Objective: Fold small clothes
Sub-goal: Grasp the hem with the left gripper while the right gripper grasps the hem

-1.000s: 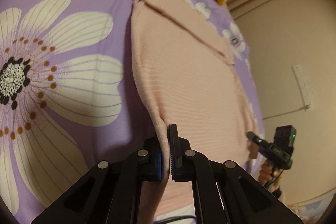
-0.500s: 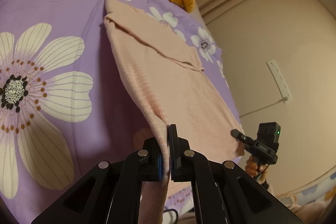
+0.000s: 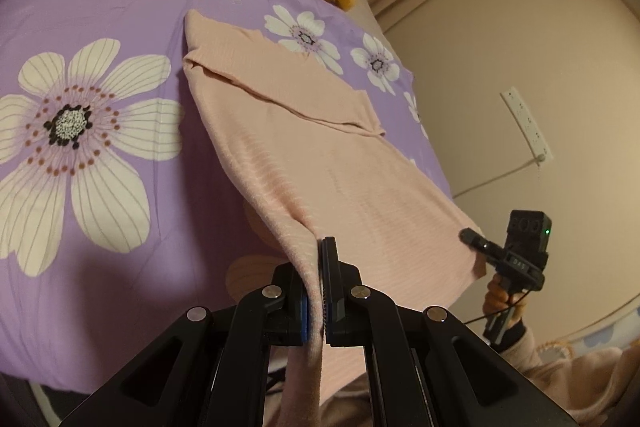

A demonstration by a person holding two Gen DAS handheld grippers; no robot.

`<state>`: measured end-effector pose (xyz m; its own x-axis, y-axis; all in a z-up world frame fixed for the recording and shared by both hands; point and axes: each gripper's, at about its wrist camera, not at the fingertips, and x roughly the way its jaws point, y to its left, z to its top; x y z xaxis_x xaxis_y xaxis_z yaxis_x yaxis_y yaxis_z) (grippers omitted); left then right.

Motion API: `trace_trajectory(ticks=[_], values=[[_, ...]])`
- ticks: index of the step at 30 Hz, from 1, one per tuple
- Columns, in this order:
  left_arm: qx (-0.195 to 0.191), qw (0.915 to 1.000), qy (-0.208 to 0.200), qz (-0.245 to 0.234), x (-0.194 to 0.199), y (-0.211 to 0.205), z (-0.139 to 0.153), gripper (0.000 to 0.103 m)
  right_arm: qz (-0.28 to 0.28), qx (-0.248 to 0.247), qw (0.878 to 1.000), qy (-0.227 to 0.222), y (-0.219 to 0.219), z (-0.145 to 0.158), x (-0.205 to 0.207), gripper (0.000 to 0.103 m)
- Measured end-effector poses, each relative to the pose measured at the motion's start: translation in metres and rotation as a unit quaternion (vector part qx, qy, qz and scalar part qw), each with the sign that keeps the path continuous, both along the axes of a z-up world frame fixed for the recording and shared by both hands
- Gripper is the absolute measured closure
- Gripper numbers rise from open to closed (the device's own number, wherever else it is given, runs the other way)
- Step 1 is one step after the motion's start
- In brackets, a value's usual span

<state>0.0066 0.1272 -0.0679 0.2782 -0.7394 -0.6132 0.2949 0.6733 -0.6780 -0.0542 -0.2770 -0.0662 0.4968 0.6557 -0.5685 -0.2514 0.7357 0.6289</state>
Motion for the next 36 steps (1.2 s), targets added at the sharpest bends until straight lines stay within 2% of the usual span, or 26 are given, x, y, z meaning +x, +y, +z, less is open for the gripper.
trace_trajectory(ticks=[5,11,16,24,32,35,36], values=[[-0.008,0.9998,0.002,0.017,0.025,0.001,0.004,0.101,-0.007,0.015,1.000,-0.009,-0.005,0.003,0.018,0.096],[-0.006,0.9993,-0.025,0.029,0.076,-0.006,0.024,0.101,-0.043,0.038,0.998,-0.028,-0.017,0.005,0.072,0.096],[-0.009,0.9986,-0.024,0.046,0.123,-0.008,0.025,0.101,-0.072,0.050,0.996,-0.032,-0.030,0.000,0.124,0.096],[0.008,0.9966,0.016,0.081,0.197,-0.014,-0.011,0.101,-0.114,0.038,0.993,0.003,-0.047,-0.029,0.207,0.097],[0.033,0.9912,0.069,0.108,0.250,-0.022,-0.060,0.101,-0.144,0.020,0.986,0.075,-0.052,-0.076,0.265,0.094],[0.036,0.9878,0.091,0.121,0.261,-0.019,-0.074,0.101,-0.149,0.029,0.983,0.101,-0.056,-0.088,0.272,0.089],[0.031,0.9882,0.093,0.117,0.261,-0.017,-0.075,0.101,-0.148,0.033,0.983,0.107,-0.057,-0.090,0.272,0.080]])
